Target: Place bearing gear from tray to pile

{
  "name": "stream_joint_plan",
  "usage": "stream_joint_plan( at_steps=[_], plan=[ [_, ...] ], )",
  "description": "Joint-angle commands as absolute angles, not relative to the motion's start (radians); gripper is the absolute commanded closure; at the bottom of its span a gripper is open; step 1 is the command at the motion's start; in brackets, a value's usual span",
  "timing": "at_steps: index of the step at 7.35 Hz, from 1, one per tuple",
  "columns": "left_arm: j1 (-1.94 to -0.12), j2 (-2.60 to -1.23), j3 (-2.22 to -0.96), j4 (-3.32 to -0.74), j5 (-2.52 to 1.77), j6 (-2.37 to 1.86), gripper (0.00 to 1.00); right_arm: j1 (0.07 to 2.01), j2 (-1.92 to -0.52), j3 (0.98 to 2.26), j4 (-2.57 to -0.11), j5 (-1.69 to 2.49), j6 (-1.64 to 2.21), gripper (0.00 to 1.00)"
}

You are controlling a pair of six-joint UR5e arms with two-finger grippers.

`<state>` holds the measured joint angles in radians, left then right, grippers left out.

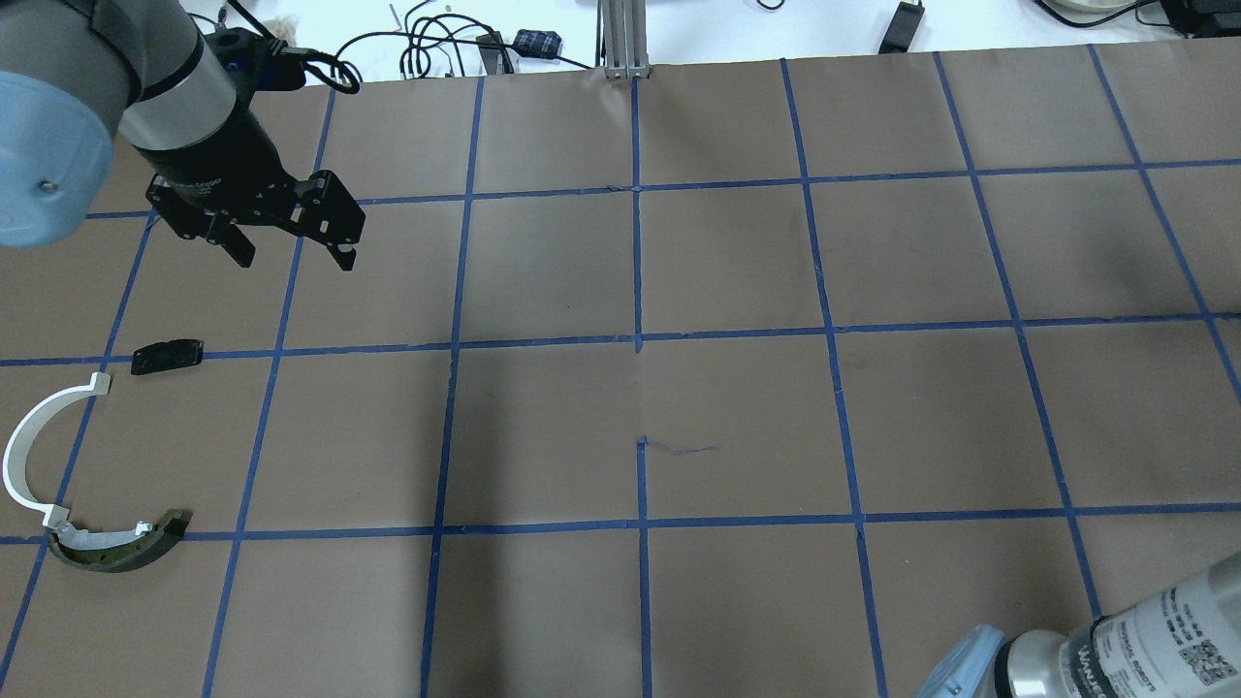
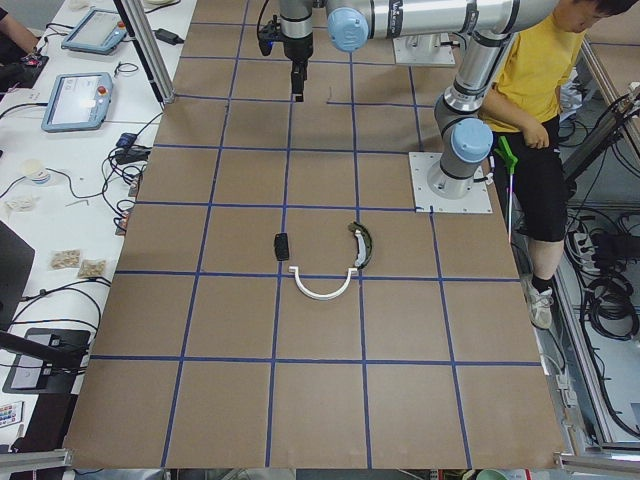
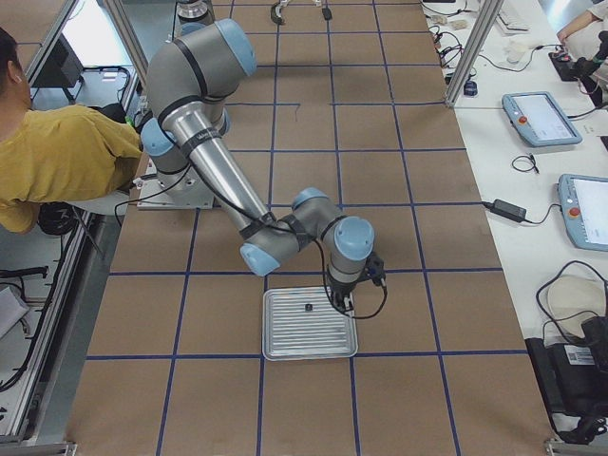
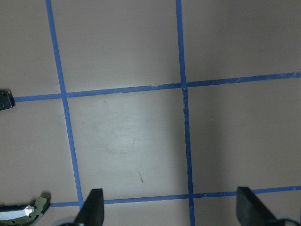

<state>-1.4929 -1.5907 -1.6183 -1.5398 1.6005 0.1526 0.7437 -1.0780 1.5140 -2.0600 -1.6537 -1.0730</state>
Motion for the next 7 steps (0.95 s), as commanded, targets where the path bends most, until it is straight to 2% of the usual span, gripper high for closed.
stream_joint_plan(
  at_steps=[1, 3, 4, 7],
  plan=[
    [-1.493, -1.591, -1.618, -1.539, 1.6, 0.153, 0.0, 1.009, -1.202, 1.618, -1.997, -1.647, -0.79, 1.0],
    [-1.493, -1.592, -1.618, -1.539, 1.6, 0.173, 0.0, 1.299, -1.287, 1.728, -2.013, -1.609, -0.452, 1.0],
    [-1.493, -1.591, -1.618, -1.539, 1.6, 0.173, 0.0, 1.48, -1.298, 1.721, -2.017, -1.595, -0.211, 1.0],
    [-1.494, -1.601, -1.617, -1.529, 1.597, 0.169, 0.0, 1.91, -1.211, 1.723, -2.15, -1.54, 0.299, 1.0]
  ],
)
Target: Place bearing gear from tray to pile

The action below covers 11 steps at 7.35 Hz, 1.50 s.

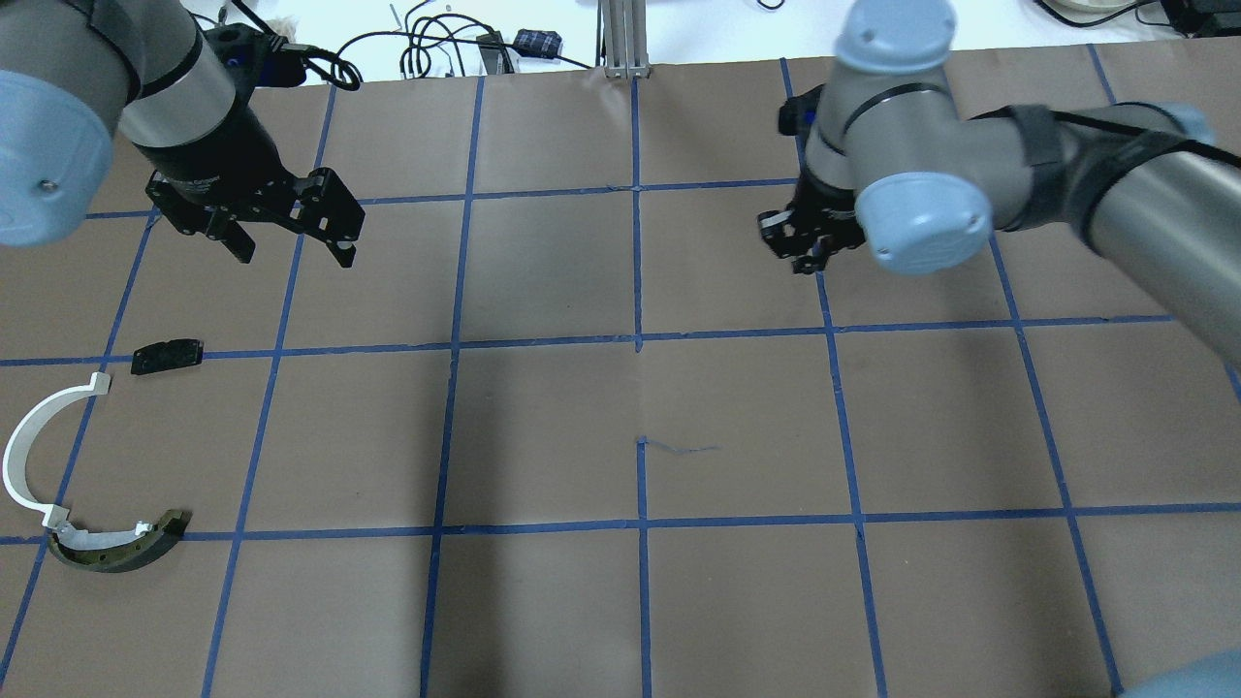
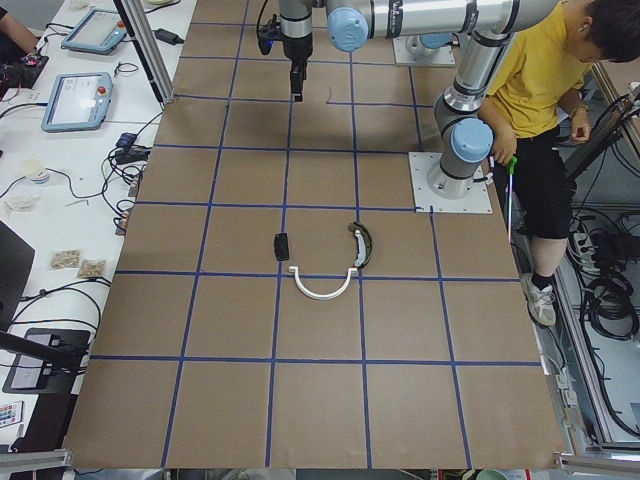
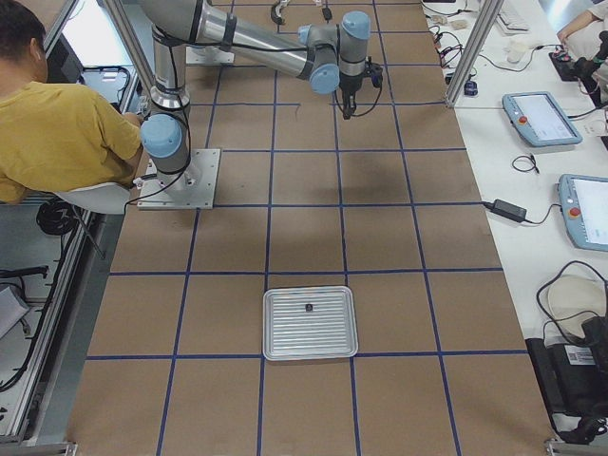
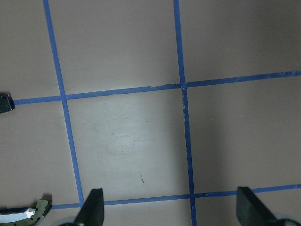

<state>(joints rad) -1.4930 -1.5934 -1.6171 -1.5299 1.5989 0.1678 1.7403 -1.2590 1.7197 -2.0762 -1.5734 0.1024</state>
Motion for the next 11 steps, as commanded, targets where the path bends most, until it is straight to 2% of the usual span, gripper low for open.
stream_joint_plan(
  at_steps=[1, 2, 3, 4, 5, 7, 9, 10, 11],
  plan=[
    [-1.494, -1.615, -1.614, -1.522, 1.592, 0.169, 0.0, 1.981, -1.14, 1.724, -2.205, -1.529, 0.415, 1.0],
    [-1.493, -1.62, -1.615, -1.511, 1.601, 0.163, 0.0, 2.015, -1.096, 1.727, -2.251, -1.513, 0.463, 0.98],
    [-1.49, -1.627, -1.617, -1.511, 1.603, 0.16, 0.0, 2.022, -1.094, 1.733, -2.253, -1.503, 0.463, 0.89],
    [-1.489, -1.646, -1.615, -1.508, 1.601, 0.153, 0.0, 2.025, -1.089, 1.739, -2.253, -1.493, 0.469, 0.49],
    [-1.488, -1.646, -1.615, -1.505, 1.603, 0.153, 0.0, 2.023, -1.092, 1.753, -2.256, -1.494, 0.472, 0.0],
    [-1.488, -1.679, -1.62, -1.476, 1.605, 0.161, 0.0, 1.866, -1.17, 1.697, -2.144, -1.528, 0.328, 0.0],
    [-1.543, -1.706, -1.631, -1.419, 1.589, 0.048, 0.0, 1.534, -1.296, 1.672, -1.944, -1.577, -0.116, 0.0],
    [-1.625, -1.735, -1.656, -1.367, 1.592, 0.031, 0.05, 1.368, -1.33, 1.672, -1.93, -1.592, -0.291, 0.0],
    [-1.69, -1.774, -1.681, -1.306, 1.589, -0.018, 0.0, 1.207, -1.338, 1.669, -1.936, -1.641, -0.493, 0.0]
  ],
)
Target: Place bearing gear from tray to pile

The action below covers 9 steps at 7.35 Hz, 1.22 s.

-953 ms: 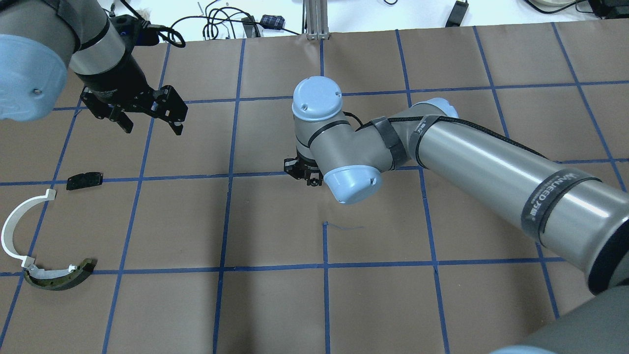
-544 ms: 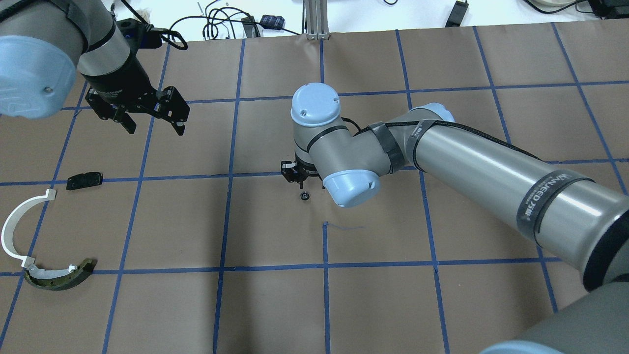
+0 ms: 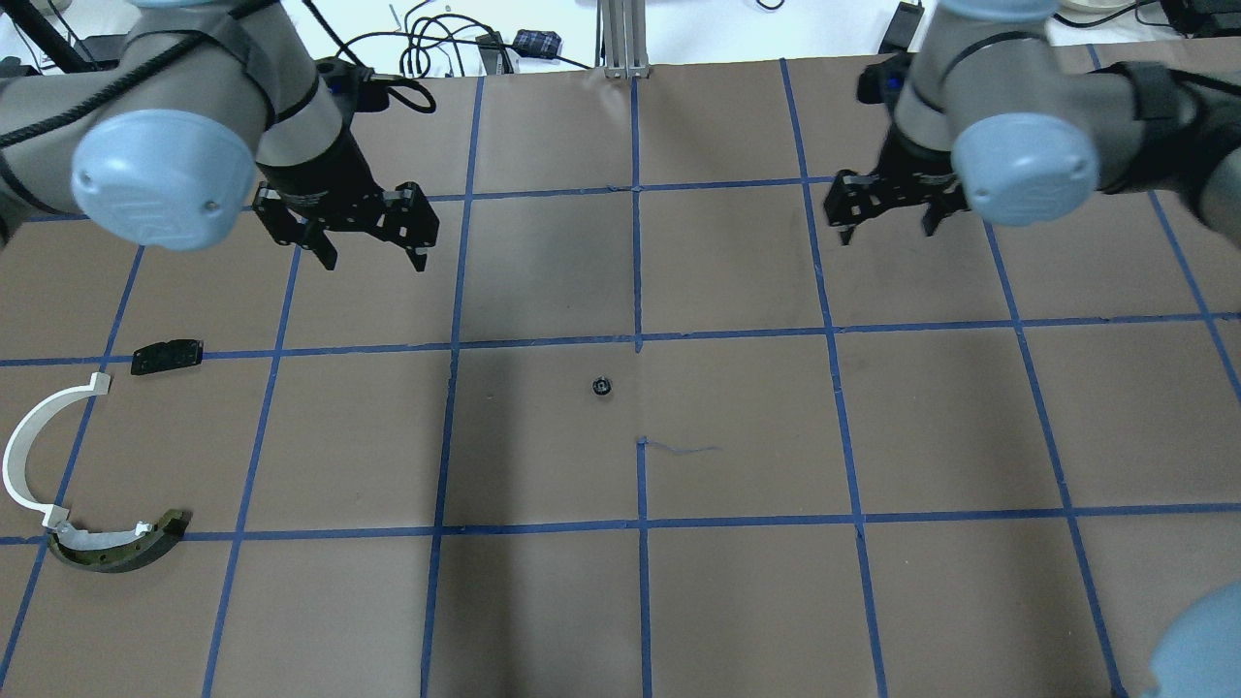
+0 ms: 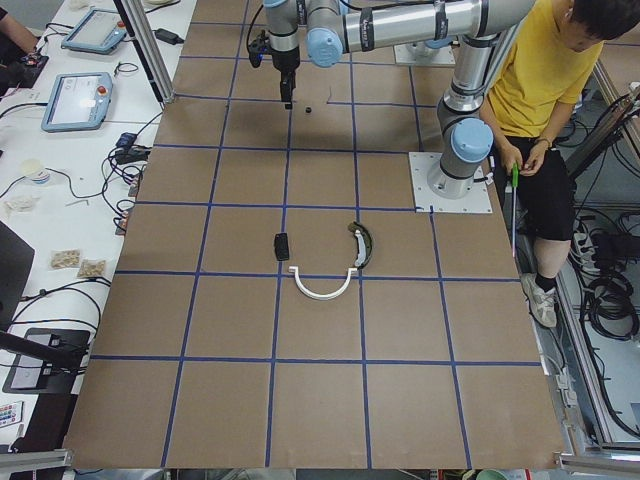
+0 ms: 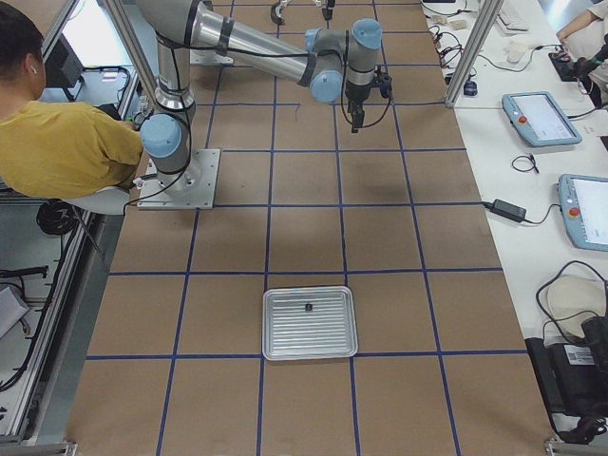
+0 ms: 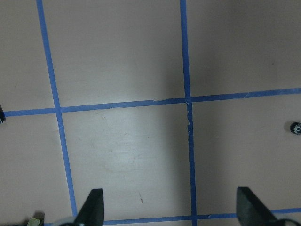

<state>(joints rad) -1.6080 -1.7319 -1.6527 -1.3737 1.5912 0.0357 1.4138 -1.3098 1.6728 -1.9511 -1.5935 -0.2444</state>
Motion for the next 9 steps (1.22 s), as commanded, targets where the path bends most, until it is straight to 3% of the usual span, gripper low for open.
stream_joint_plan(
  at_steps=[1, 3, 5, 7, 9],
  plan=[
    [-1.757, -1.828, -1.686, -1.239, 1.576, -0.056, 0.0, 1.057, -1.339, 1.667, -1.939, -1.634, -0.647, 0.0],
    [-1.85, -1.925, -1.69, -1.144, 1.554, -0.074, 0.0, 0.829, -1.319, 1.672, -1.963, -1.626, -0.896, 0.0],
    [-1.861, -1.992, -1.715, -1.102, 1.549, -0.075, 0.0, 0.676, -1.213, 1.674, -2.099, -1.621, -1.067, 0.01],
    [-1.862, -2.051, -1.718, -1.062, 1.548, -0.072, 0.0, 0.603, -1.061, 1.669, -2.163, -1.575, -1.156, 0.03],
    [-1.871, -2.08, -1.718, -1.065, 1.517, -0.072, 0.0, 0.581, -1.04, 1.674, -2.189, -1.589, -1.181, 0.1]
  ],
)
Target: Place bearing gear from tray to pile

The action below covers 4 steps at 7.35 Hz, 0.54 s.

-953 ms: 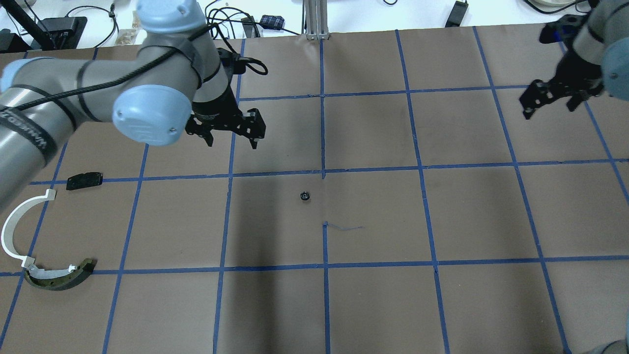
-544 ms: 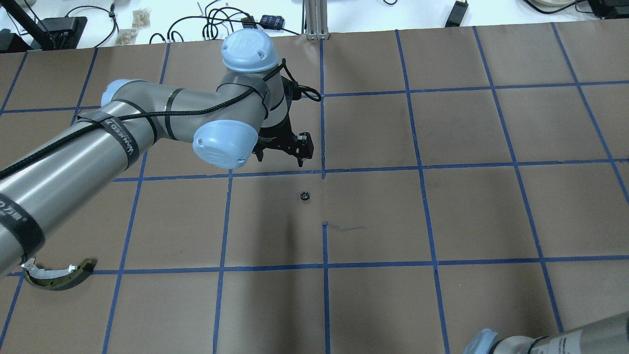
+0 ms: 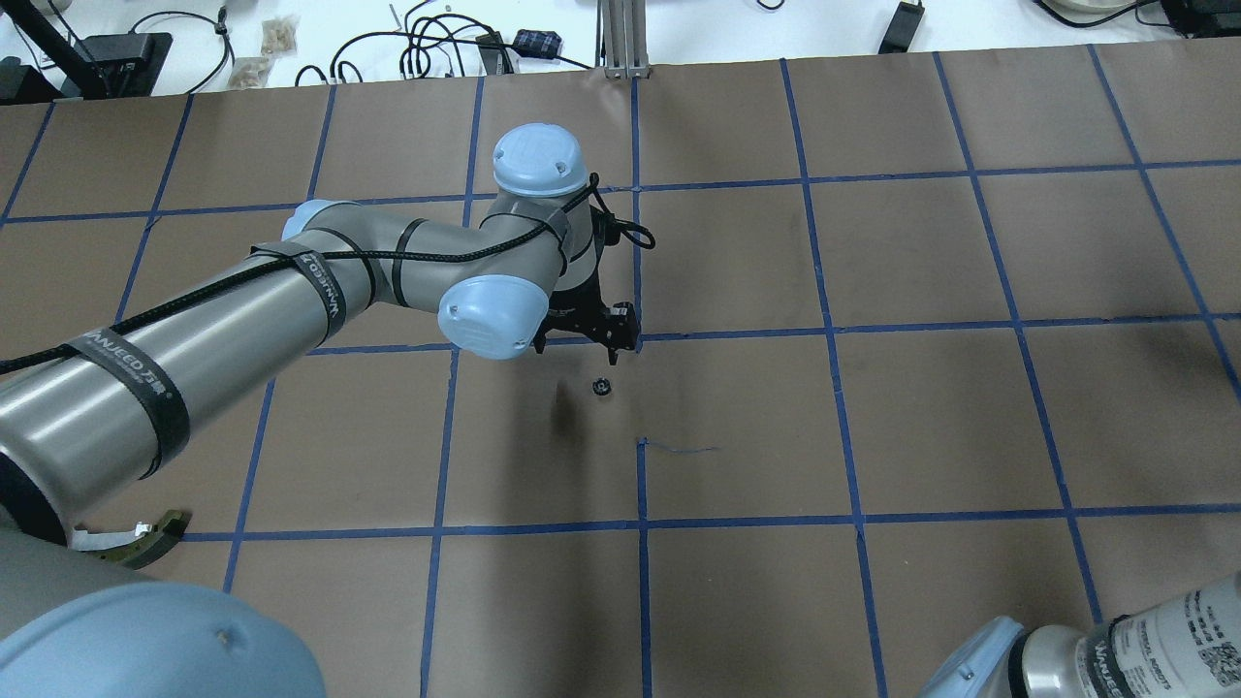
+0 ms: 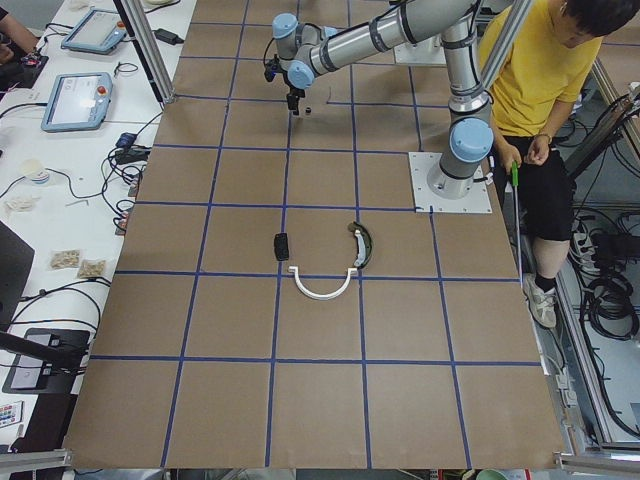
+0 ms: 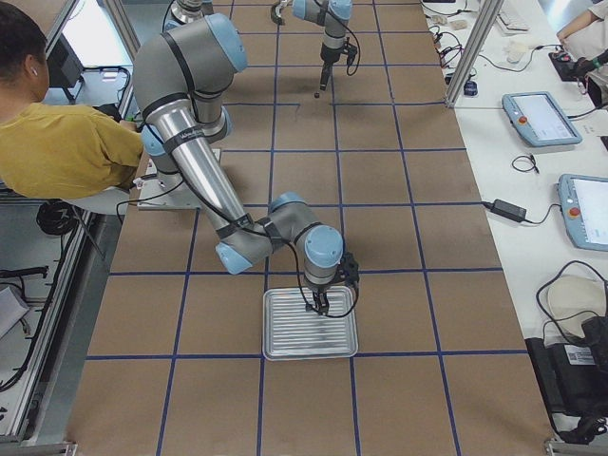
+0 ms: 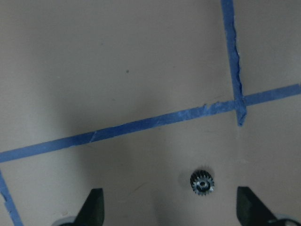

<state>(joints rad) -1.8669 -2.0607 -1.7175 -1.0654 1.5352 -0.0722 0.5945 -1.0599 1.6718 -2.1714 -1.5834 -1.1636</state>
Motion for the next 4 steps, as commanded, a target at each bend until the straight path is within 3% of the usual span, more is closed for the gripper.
stream_joint_plan(
  at_steps=[1, 2, 4],
  plan=[
    [-1.89, -2.091, -1.718, -1.065, 1.517, -0.072, 0.0, 0.581, -1.034, 1.674, -2.197, -1.591, -1.19, 0.11],
    [-1.913, -2.098, -1.718, -1.063, 1.52, -0.074, 0.0, 0.581, -1.019, 1.672, -2.201, -1.603, -1.199, 0.15],
    [-1.913, -2.098, -1.718, -1.068, 1.519, -0.077, 0.11, 0.581, -1.0, 1.667, -2.2, -1.608, -1.203, 0.4]
  ],
)
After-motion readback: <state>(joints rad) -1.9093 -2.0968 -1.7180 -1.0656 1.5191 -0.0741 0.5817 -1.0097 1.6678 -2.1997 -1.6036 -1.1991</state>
